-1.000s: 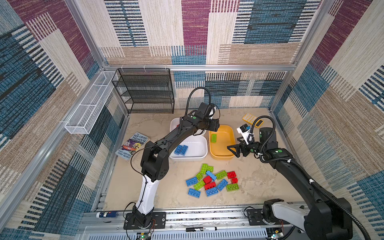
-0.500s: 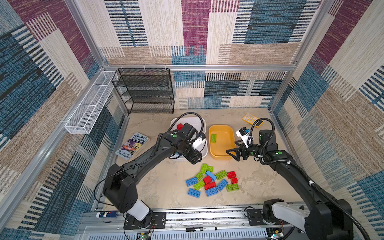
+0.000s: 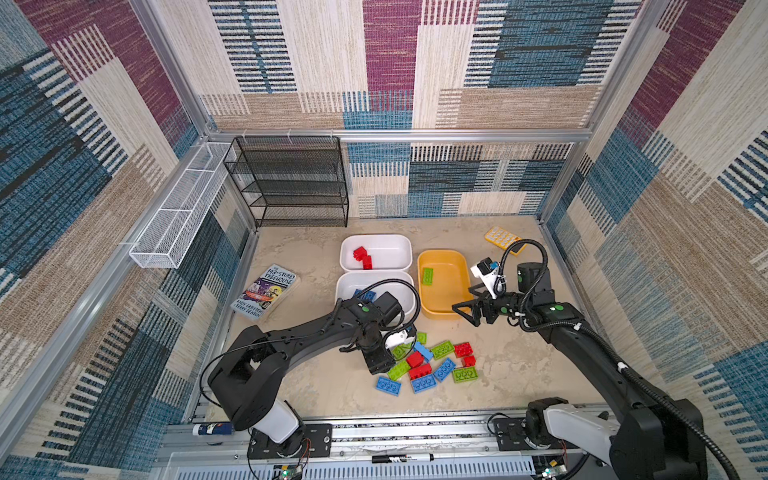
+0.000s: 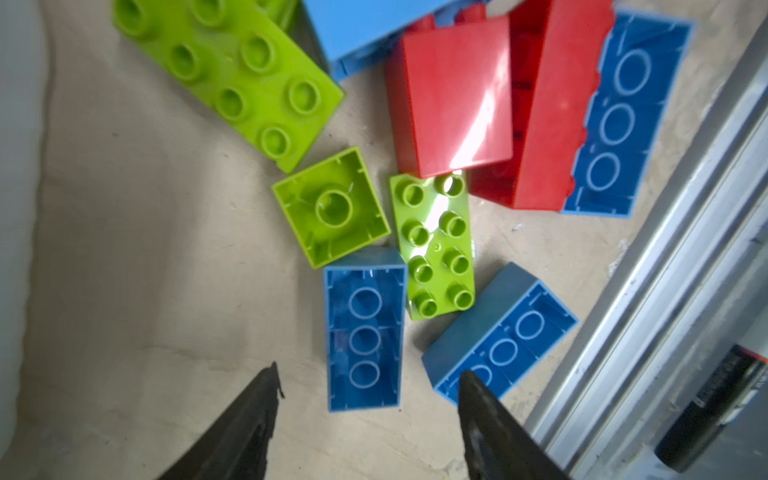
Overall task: Sort the legos into containers by color
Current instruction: 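Move the left gripper back to the pile over a blue brick, then grasp the blue brick with the left gripper and lift it, then carry the blue brick into the nearer white box and release it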
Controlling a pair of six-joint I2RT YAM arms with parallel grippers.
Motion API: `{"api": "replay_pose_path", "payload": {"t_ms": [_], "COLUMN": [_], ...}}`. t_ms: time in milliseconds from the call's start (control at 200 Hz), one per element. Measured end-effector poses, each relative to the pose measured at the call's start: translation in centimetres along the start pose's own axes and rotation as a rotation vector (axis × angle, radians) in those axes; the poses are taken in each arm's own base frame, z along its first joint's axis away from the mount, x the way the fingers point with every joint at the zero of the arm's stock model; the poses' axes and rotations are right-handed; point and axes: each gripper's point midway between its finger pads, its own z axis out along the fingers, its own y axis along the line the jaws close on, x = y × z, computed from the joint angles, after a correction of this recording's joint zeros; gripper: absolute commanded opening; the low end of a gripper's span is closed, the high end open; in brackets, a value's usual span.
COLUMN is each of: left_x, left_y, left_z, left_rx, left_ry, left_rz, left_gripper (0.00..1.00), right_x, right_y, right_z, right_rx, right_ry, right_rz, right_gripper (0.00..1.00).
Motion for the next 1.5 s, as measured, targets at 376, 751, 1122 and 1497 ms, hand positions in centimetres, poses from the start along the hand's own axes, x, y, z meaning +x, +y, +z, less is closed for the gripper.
{"api": "replay_pose_path", "payload": {"t_ms": [376,751,1122,1497], "left_x": [0.0,-0.3,-3.1,-7.3], "left_y": [1.1,1.4,3.4,12.1], "left_z": [2.1,2.5,-4.3,-10.4], "left_rx": [-0.049,-0.063,-0.131,-0.231], "left_ry": [0.040,0.044,-0.059,-0.173], "left_rz": [0.025,0.029,-0.004,-0.195], "left_gripper": [0.56,0.33,0.32,0.32], "right_x": [0.4,0.6,0.0,-1.0], "right_y": [0.1,0.0,0.0,-0.2], "right_z": [0.0,0.1,0.0,-0.1], "right_rx": [-0.003,-0.003,0.000,0.007], "right_ry": [0.013,0.018,0.007,-0.009], "right_rz": [0.009,0.013,0.003,-0.013], "right_gripper": [0.99,0.99,0.99,0.99]}}
